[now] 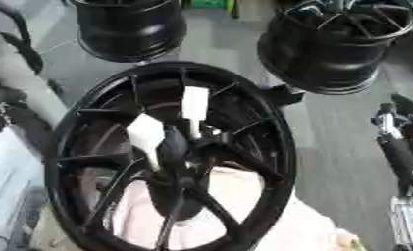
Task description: Pull the pin out of the wheel hub.
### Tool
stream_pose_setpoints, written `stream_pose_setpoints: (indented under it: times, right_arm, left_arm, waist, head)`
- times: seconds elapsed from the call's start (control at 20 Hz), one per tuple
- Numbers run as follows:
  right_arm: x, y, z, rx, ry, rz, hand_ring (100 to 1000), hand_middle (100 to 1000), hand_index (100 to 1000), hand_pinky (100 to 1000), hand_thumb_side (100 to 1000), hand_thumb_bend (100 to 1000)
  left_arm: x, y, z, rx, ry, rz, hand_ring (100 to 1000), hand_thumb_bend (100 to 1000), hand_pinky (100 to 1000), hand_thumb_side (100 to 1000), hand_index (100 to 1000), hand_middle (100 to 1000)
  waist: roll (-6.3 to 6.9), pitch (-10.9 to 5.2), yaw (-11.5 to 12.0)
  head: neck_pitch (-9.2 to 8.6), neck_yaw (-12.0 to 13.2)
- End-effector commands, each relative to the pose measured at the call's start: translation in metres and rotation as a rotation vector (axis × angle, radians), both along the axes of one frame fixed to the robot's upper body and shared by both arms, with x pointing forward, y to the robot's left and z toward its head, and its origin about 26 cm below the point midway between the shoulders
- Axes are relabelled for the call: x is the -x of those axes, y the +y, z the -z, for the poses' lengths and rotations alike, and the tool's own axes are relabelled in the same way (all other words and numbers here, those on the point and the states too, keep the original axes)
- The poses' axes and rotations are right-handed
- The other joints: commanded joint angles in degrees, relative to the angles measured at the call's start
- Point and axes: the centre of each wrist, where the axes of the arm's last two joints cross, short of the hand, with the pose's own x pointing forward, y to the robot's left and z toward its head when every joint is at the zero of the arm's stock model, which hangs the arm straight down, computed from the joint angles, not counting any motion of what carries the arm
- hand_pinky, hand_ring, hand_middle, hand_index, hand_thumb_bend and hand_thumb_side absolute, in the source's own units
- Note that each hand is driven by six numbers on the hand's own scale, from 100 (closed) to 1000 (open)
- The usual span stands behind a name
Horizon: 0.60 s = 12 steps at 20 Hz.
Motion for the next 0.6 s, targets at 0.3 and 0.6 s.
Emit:
stream_pose_setpoints:
  times: [0.3, 0.6]
  right_arm:
    - [-0.001, -0.002, -0.010, 0.015, -0.033, -0.003, 645, 694, 829, 724, 515, 100]
    - [0.000, -0.002, -0.009, 0.016, -0.028, -0.005, 645, 694, 829, 724, 516, 100]
  left_arm:
    - [-0.001, 0.003, -0.013, -0.018, -0.041, -0.002, 629, 100, 671, 745, 758, 723]
    - [-0.008, 0.008, -0.032, -0.077, -0.095, 0.028, 634, 100, 674, 688, 761, 728]
  waist:
    - [0.25, -0.50, -0.15]
    - [0.39, -0.61, -0.38]
  head:
    - [0.27, 0.11]
    - [0.27, -0.08]
